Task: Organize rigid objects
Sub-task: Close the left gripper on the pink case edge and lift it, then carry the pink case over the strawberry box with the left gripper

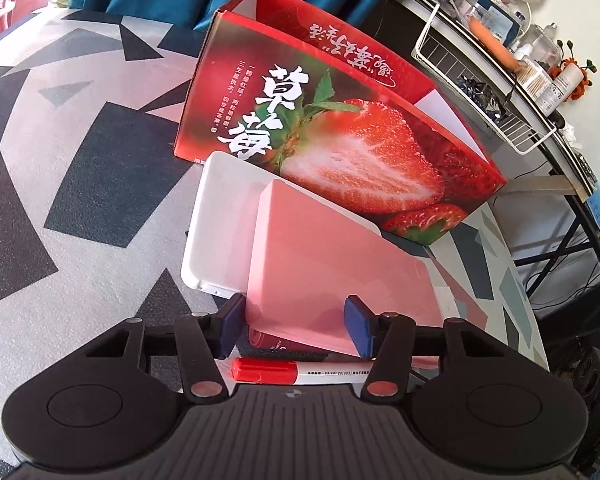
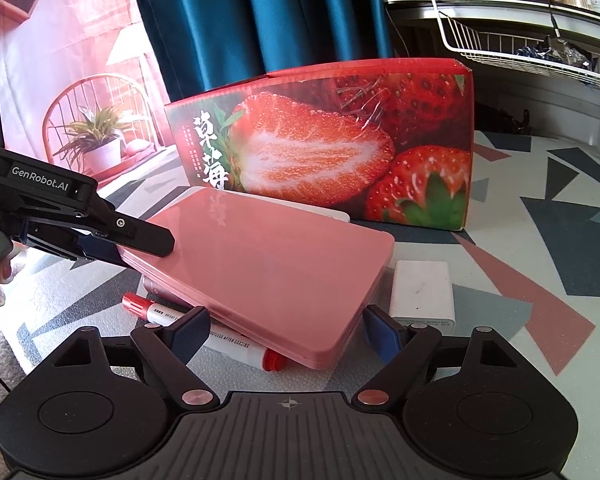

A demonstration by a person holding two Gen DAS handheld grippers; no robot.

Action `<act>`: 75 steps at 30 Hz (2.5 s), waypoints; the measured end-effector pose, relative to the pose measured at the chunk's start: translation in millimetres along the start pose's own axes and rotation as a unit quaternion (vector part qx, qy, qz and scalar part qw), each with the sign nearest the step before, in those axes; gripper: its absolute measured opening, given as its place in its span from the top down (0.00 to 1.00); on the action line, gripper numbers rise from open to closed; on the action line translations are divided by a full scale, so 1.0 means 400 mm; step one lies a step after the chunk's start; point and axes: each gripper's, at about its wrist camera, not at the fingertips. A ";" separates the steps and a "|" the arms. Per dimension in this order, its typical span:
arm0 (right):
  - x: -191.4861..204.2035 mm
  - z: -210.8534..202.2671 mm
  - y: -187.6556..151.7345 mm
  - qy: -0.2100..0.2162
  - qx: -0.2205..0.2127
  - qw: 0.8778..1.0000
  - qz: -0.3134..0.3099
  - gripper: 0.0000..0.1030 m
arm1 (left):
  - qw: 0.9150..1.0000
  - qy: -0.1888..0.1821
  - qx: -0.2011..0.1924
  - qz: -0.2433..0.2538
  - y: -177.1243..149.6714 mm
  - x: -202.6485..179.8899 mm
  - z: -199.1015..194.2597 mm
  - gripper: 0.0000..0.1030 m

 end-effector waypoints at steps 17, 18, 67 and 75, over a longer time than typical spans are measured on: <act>-0.006 0.001 0.000 -0.005 0.001 1.000 0.003 0.33 | 0.999 -0.001 -0.015 0.031 0.010 -0.012 -0.007 0.49; -0.006 0.001 0.000 -0.005 0.002 1.000 0.002 0.33 | 0.999 -0.001 -0.017 0.036 0.011 -0.016 -0.009 0.49; 0.036 -0.022 0.242 -0.007 -0.054 0.996 -0.076 0.36 | 0.984 -0.053 -0.145 0.093 0.154 -0.108 -0.135 0.49; -0.004 0.065 0.361 -0.002 -0.037 0.995 -0.091 0.36 | 0.985 -0.054 -0.146 0.073 0.256 -0.108 -0.059 0.49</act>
Point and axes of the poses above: each gripper's, at about its wrist camera, not at the fingertips, and z roughly the way its jaws point, x to its left, y to its top, and after that the axes turned 14 degrees about -x, right-handed
